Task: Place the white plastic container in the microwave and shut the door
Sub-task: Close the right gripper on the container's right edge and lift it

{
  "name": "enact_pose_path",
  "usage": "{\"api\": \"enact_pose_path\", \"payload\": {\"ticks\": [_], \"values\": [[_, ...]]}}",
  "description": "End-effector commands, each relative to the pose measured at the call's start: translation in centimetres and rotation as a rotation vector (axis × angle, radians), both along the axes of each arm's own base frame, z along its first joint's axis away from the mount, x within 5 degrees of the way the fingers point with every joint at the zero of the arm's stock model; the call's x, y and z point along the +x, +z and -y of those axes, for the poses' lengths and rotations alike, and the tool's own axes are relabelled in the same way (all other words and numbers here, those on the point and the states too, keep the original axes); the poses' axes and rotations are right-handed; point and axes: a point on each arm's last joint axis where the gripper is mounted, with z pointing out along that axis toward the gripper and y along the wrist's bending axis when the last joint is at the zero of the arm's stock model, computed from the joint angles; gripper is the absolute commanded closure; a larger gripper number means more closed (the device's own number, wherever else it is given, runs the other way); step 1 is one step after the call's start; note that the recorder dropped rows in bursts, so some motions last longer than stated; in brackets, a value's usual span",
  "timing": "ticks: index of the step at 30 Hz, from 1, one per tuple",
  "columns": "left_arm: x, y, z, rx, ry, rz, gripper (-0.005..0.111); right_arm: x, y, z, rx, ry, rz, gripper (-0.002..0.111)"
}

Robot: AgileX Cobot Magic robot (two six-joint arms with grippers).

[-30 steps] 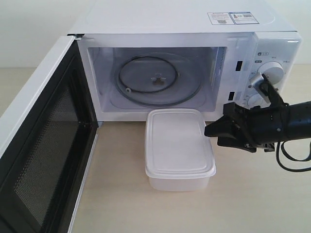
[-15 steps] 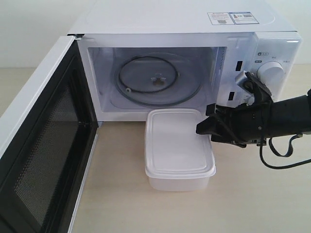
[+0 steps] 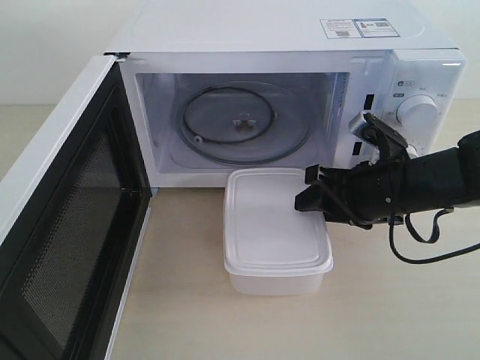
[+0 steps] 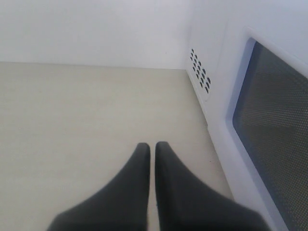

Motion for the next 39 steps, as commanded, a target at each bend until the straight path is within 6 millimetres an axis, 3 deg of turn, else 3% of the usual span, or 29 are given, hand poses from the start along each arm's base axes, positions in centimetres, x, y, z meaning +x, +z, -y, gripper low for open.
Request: {"api": "enact_pose_path", "payload": {"ticks": [1, 8, 21, 27, 34, 39], "values": [[0.0, -0.1, 0.0, 0.010, 0.002, -0.002, 0.102, 0.0, 0.1, -0.1, -0.008, -0.012, -0.019, 0.059], [0.0, -0.1, 0.0, 0.010, 0.002, -0.002, 0.102, -0.2, 0.0, -0.2, -0.012, 0.015, -0.020, 0.081], [0.0, -0.1, 0.0, 0.010, 0.002, -0.002, 0.102, -0.3, 0.1, -0.3, 0.000, 0.024, -0.030, 0.082], [0.0, -0.1, 0.0, 0.010, 0.002, -0.002, 0.102, -0.5, 0.0, -0.3, 0.004, 0.040, -0.048, 0.109], [0.0, -0.1, 0.0, 0.010, 0.002, -0.002, 0.102, -1.0, -0.1, -0.5, 0.007, 0.082, -0.071, 0.108], [0.0, -0.1, 0.0, 0.010, 0.002, -0.002, 0.102, -2.6, -0.4, -0.3, 0.026, 0.050, -0.115, 0.108]]}}
